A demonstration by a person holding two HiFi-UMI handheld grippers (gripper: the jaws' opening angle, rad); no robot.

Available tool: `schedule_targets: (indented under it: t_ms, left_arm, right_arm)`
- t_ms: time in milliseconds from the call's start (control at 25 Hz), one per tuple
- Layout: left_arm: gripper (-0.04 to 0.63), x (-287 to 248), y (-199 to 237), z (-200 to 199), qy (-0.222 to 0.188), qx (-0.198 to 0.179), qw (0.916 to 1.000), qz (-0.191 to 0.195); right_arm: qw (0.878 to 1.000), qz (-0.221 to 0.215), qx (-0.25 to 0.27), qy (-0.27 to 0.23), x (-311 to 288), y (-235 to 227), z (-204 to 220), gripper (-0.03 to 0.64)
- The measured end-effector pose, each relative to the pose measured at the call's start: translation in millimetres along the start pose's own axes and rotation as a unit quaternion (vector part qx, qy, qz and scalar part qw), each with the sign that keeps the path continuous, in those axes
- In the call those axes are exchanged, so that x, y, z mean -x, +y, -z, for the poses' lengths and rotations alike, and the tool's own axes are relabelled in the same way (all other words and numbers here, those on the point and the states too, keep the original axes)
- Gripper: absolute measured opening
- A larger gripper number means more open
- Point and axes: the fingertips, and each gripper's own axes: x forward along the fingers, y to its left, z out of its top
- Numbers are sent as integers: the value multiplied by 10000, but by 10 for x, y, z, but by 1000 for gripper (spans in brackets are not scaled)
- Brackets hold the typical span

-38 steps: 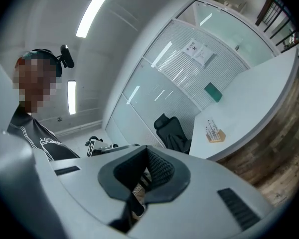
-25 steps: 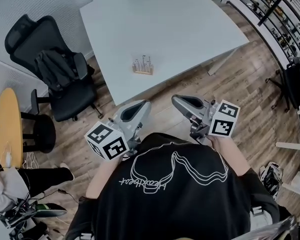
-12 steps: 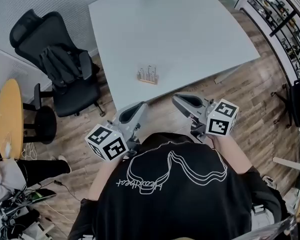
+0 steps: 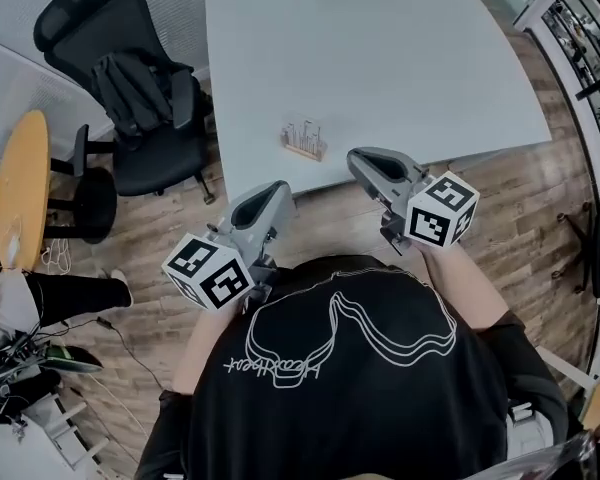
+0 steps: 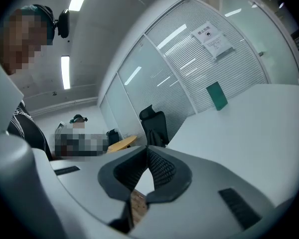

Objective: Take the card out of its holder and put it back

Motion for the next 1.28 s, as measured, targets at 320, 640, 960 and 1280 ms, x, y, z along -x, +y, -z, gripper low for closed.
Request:
schedule_targets:
  t_ms: [320,640,960,1280]
  left_arm:
    - [14,40,106,-7,-109,55,9996,-272]
    - [14,114,300,141,-139,341,9980,-516]
    - [14,169,463,358,-5,547,9962,-680]
    - [14,194,555,399,11,653,9950,-758]
  right_arm:
    - [9989,74,415,215,-223,-257,28,60]
    - [9962,84,732,463,-557,-495,262,109]
    - [9909,256,1131,684,-877,-797,579,143]
    - [9897,144,1153,831,-1090,-839,784,143]
